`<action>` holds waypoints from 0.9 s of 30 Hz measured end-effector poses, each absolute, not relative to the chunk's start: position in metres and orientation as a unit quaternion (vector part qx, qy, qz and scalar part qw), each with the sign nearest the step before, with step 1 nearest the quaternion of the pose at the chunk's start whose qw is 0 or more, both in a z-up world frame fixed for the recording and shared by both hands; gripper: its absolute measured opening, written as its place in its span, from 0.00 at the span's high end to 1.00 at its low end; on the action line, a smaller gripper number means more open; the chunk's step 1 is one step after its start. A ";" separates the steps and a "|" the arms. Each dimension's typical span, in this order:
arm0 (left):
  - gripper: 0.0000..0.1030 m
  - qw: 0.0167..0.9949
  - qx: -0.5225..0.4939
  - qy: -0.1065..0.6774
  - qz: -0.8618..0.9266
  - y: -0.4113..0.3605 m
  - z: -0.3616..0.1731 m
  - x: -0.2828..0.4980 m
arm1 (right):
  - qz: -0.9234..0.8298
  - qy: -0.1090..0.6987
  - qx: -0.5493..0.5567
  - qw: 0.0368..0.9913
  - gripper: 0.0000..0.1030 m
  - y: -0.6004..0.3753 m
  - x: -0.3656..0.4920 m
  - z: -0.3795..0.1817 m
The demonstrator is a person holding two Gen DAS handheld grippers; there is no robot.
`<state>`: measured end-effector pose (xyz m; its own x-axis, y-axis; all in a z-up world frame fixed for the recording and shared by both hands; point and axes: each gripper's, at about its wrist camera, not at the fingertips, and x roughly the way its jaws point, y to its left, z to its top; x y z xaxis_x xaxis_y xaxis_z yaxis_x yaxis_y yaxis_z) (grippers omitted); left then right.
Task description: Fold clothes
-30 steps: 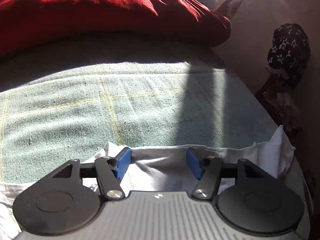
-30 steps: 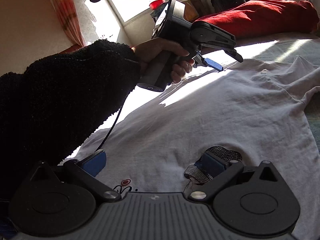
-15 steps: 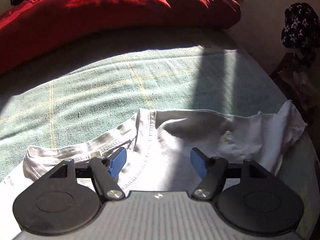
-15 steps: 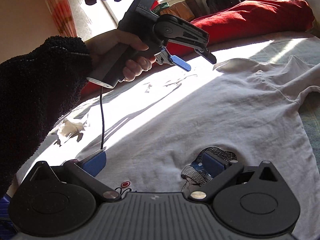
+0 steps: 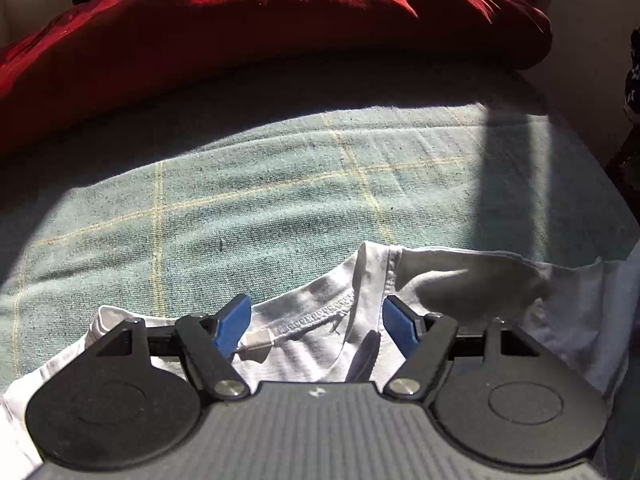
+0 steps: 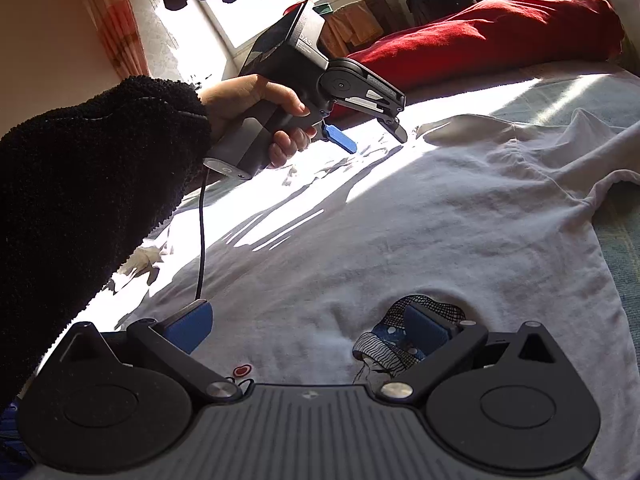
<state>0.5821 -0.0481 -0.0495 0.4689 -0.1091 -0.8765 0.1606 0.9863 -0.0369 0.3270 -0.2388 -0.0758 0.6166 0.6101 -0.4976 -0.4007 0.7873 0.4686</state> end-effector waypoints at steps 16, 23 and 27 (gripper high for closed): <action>0.28 0.825 0.064 0.560 -0.033 -0.007 -0.051 0.492 | 0.228 0.360 0.125 0.896 0.00 -0.231 0.319 -0.062; 0.19 0.849 0.021 0.528 -0.008 0.004 -0.070 0.523 | 0.221 0.375 0.123 0.892 0.00 -0.230 0.328 -0.070; 0.19 0.859 0.006 0.512 0.002 0.009 -0.072 0.542 | 0.222 0.375 0.128 0.891 0.00 -0.232 0.329 -0.071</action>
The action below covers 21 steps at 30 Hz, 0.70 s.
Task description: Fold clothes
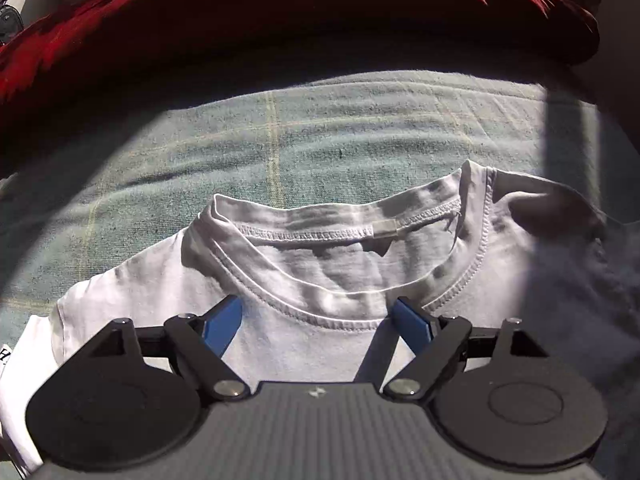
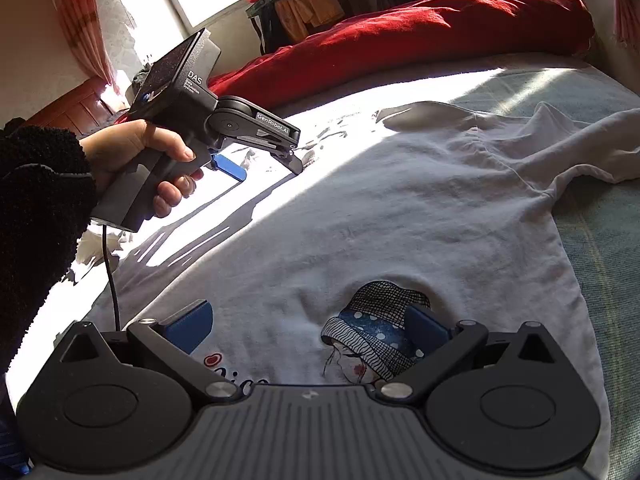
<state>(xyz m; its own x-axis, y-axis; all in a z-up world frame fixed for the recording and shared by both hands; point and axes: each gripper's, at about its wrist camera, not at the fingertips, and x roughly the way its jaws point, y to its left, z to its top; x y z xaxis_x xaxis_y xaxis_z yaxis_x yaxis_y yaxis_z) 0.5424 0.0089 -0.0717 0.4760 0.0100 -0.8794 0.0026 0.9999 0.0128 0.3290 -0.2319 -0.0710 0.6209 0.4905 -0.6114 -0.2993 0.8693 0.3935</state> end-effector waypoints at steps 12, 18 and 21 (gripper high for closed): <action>0.20 0.875 0.035 0.483 0.020 0.009 -0.013 0.515 | 0.234 0.373 0.136 0.887 0.00 -0.229 0.328 -0.070; 0.20 0.887 0.061 0.457 -0.010 0.006 0.045 0.446 | 0.241 0.375 0.134 0.885 0.00 -0.226 0.325 -0.068; 0.18 0.888 0.064 0.454 -0.023 0.009 0.056 0.407 | 0.240 0.375 0.146 0.883 0.00 -0.229 0.326 -0.069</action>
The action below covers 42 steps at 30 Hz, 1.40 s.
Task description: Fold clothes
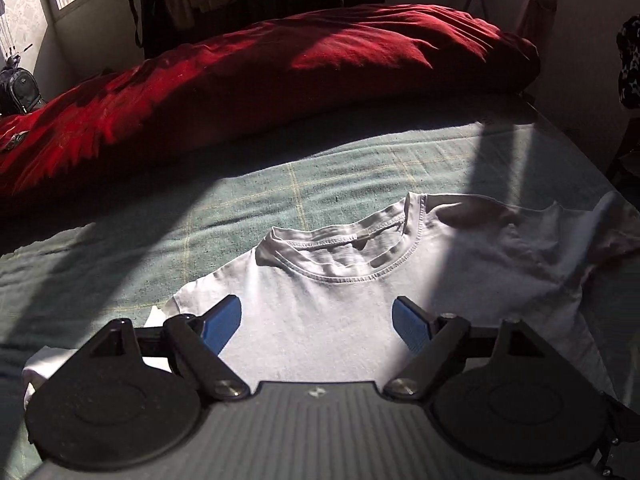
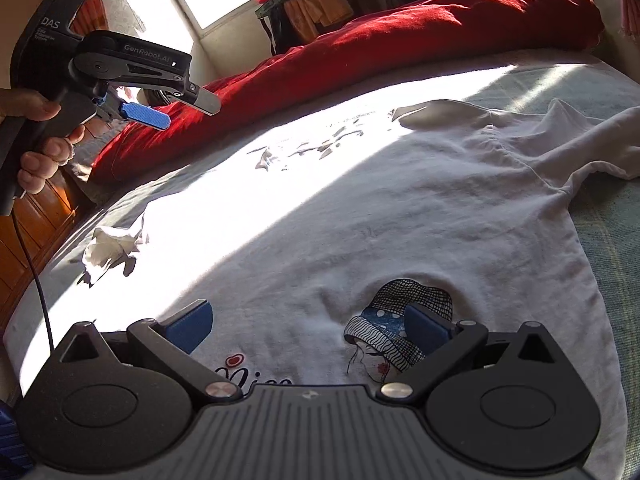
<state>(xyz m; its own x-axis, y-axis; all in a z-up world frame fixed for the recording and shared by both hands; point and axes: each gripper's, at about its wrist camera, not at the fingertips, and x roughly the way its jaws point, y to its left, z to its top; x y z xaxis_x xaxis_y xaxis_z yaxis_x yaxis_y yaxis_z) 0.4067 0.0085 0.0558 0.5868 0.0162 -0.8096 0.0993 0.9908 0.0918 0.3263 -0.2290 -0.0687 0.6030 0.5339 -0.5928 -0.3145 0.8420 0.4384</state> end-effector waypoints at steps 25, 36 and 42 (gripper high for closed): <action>0.12 0.913 -0.003 0.406 -0.033 0.082 -0.052 0.265 | 0.172 0.383 -0.039 0.907 0.00 -0.174 0.297 -0.082; 0.12 0.930 -0.088 0.340 -0.112 0.120 -0.037 0.262 | 0.219 0.360 -0.088 0.902 0.00 -0.095 0.246 -0.049; 0.12 0.932 -0.088 0.343 -0.080 0.131 -0.034 0.259 | 0.266 0.340 -0.147 0.890 0.00 -0.019 0.252 -0.055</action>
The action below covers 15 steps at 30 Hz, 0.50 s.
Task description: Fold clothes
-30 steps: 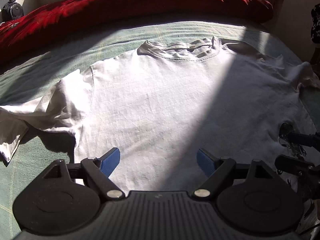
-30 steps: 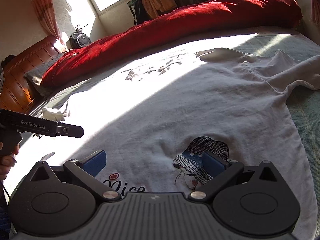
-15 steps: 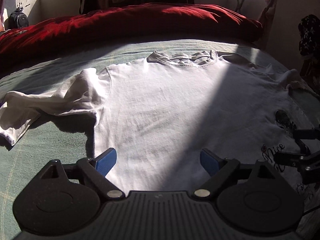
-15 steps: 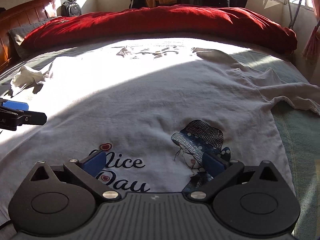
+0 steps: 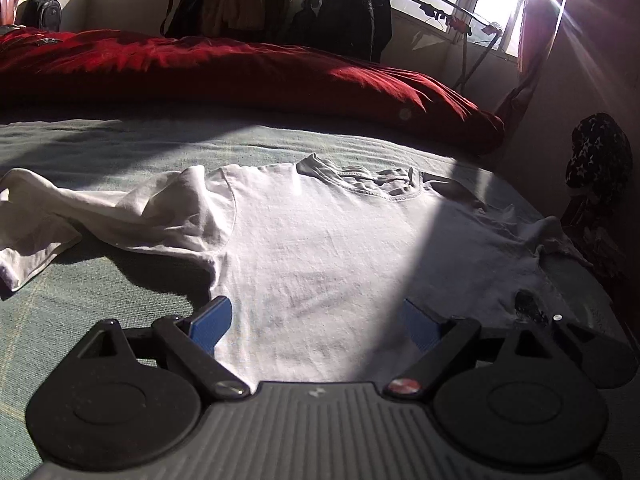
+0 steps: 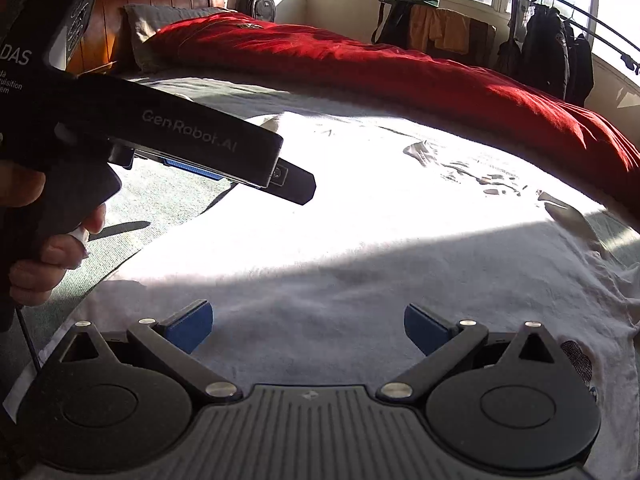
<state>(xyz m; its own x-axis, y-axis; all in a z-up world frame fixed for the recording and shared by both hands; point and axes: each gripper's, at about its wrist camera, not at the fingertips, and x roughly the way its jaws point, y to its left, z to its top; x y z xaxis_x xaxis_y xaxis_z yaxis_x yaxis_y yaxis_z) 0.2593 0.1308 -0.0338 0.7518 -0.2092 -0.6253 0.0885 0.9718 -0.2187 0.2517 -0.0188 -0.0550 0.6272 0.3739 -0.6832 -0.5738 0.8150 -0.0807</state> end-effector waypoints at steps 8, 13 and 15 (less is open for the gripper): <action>0.11 0.930 -0.066 0.345 -0.111 0.114 -0.032 0.255 | 0.235 0.388 -0.116 0.884 0.00 -0.038 0.214 -0.078; 0.11 0.928 -0.039 0.349 -0.128 0.092 -0.032 0.250 | 0.220 0.360 -0.098 0.901 0.00 -0.061 0.164 -0.087; 0.11 0.928 -0.025 0.345 -0.138 0.082 -0.030 0.246 | 0.215 0.362 -0.083 0.903 0.00 -0.065 0.159 -0.087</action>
